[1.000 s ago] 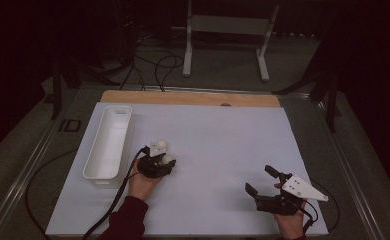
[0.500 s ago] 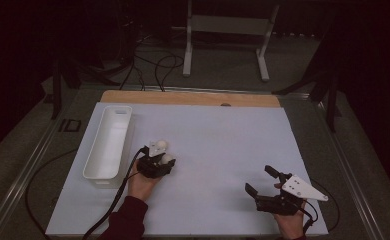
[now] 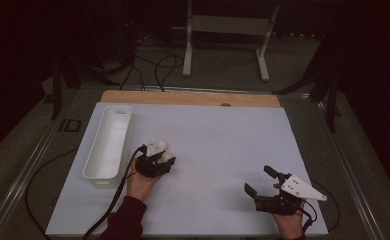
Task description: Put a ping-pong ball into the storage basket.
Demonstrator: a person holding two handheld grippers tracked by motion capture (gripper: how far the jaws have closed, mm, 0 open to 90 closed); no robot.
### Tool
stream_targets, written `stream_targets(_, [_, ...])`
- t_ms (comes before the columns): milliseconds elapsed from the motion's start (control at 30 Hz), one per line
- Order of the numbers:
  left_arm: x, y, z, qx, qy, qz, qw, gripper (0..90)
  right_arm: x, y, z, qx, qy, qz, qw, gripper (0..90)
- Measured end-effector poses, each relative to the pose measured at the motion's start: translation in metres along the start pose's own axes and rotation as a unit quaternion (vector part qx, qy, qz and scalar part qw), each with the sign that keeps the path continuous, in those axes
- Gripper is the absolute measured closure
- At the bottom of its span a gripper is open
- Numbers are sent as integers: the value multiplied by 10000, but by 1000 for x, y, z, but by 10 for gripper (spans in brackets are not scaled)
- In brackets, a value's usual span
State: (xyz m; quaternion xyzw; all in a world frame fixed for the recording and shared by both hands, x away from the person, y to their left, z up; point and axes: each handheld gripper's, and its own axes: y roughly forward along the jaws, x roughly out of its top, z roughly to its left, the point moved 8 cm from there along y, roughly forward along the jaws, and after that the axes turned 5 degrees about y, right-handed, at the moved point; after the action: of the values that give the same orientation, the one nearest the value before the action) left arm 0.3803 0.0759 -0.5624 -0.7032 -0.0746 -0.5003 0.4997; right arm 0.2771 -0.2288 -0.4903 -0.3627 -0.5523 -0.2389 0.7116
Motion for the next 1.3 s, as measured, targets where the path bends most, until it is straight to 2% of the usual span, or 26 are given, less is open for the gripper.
stream_targets(1300, [32,-28,-7,-270,-28,-532,9982,510,0,0,0,7,9,8,10000,74])
